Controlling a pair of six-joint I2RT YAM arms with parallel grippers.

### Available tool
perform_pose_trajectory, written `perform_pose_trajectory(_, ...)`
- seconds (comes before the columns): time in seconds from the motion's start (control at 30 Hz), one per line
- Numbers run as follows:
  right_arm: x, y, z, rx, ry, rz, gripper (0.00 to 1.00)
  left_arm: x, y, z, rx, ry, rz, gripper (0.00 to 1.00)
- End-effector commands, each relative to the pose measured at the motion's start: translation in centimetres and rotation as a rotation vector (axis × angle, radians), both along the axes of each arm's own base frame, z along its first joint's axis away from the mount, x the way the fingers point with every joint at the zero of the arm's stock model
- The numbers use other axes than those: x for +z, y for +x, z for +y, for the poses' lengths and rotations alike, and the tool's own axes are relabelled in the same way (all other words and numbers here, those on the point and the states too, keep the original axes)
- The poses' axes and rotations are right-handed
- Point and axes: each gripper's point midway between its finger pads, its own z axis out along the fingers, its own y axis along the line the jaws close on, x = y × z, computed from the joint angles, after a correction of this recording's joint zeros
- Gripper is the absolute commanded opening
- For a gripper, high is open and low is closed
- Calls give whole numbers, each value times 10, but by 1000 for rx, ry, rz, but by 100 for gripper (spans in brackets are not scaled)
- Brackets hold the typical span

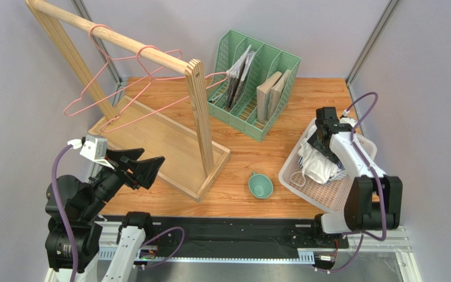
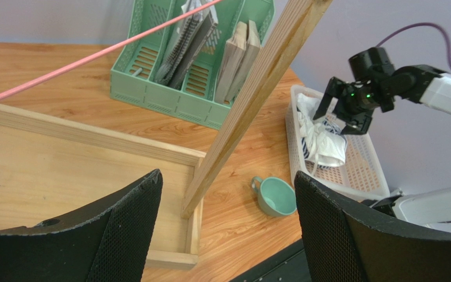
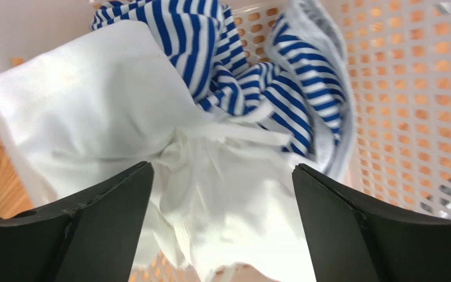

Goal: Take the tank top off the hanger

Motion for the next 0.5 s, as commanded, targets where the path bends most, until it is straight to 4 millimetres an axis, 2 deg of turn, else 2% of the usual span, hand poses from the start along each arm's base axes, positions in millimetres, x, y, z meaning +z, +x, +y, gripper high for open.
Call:
perform_pose_trajectory(0.0,55,-25,-13,2,-75,-48,99,6,4,-8,-49,-17,-20,87)
perform_pose_trajectory(0.03,73,-28,-13,9,-81,-95,99,6,4,-10,-59,-21,-15,87)
perform_pose_trajectory(0.13,94,-32,2,117,-84,-142,100,3,1,-11,-68,-26,-10,86)
perform_pose_trajectory(0.17,102,-29,23,210,-38,-187,99,-1,3,-10,-62,-28,-1,86)
perform_pose_trajectory(0.23,110,-26,46,346,-3,-205,100,-5,1,-10,-57,-31,4,86)
perform_pose_trajectory(0.27,116,-21,75,458,51,-241,100,-6,0,-10,-57,-33,9,86)
perform_pose_trajectory(0.33,123,-18,110,622,101,-258,100,-11,-4,-10,-60,-38,15,86)
perform_pose_trajectory(0.37,130,-18,150,757,170,-281,100,-12,-7,-11,-66,-46,17,86)
perform_pose_trajectory(0.43,141,-22,194,907,229,-318,100,-20,-11,-12,-70,-58,23,87)
perform_pose_trajectory(0.47,152,-31,234,1033,279,-371,100,-23,-13,-13,-79,-61,29,87)
